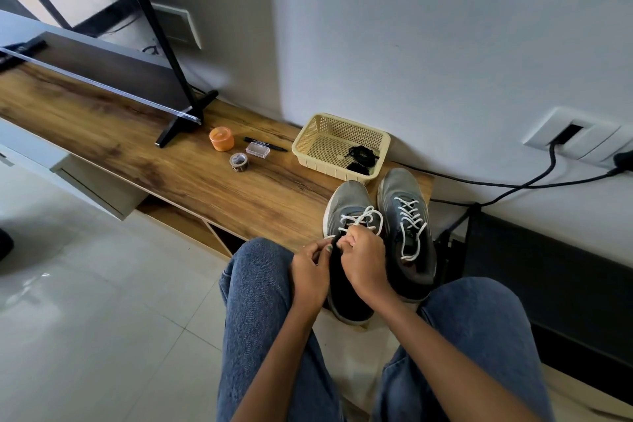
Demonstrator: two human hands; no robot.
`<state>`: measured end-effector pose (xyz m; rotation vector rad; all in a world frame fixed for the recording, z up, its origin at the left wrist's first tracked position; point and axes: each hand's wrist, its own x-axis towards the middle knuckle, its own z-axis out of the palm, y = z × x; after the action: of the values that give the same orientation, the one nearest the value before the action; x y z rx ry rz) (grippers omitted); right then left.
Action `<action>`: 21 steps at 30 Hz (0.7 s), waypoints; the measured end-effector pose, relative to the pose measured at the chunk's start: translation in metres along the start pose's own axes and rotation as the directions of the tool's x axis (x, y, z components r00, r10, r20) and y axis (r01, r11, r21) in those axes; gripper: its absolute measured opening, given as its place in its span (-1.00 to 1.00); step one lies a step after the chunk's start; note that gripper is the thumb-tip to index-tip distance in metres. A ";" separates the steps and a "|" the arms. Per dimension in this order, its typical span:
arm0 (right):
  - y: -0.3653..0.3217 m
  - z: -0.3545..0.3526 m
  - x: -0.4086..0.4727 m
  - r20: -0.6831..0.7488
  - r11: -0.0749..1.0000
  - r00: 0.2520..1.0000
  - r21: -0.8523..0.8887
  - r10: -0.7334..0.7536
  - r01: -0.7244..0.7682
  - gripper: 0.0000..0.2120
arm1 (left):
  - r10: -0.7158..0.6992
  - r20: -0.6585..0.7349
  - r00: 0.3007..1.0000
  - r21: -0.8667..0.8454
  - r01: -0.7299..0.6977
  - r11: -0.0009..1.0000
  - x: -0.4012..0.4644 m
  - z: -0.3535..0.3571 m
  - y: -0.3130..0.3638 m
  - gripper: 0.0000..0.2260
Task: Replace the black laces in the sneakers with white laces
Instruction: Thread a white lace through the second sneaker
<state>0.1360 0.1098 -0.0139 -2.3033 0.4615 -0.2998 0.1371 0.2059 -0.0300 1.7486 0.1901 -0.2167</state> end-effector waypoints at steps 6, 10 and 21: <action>0.010 -0.007 0.007 0.155 0.952 0.977 0.246 0.149 -0.184 -0.76 | -0.006 -0.009 1.000 -0.016 0.005 1.000 0.000 0.002 -0.002 -0.79; 0.011 -0.016 0.016 0.219 0.956 0.973 0.265 0.069 -0.127 -0.57 | -0.065 -0.041 0.997 -0.097 0.060 0.993 0.001 0.004 -0.003 -0.83; 0.014 -0.017 0.026 0.276 0.995 0.956 0.057 -0.100 0.087 -0.54 | -0.109 -0.034 0.993 -0.190 0.100 0.977 0.007 0.006 -0.004 -0.86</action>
<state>0.1499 0.0793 -0.0098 -2.2822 0.2015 -0.0272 0.1427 0.2009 -0.0367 1.5577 0.3255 -0.2287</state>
